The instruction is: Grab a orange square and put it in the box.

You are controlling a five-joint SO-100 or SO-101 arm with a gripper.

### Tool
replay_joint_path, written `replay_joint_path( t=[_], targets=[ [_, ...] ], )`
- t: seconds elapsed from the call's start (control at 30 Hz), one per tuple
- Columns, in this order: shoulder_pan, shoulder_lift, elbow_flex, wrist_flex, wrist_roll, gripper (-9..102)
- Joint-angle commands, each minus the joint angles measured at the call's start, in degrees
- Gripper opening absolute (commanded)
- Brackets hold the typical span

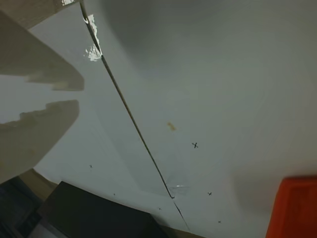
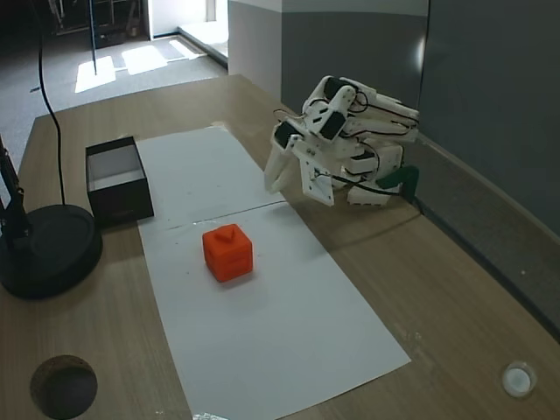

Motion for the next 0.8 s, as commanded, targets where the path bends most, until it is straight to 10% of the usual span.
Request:
replay_joint_path(
  t=[0.0,0.3,0.77],
  targets=[
    [0.26,0.62,-6.06,-3.69,0.26,1],
    [0.35,0.09,-22.41,-4.66,-11.07,32],
    [-3.69,-25.93,-42.19,3.34,-10.72,40]
  ],
)
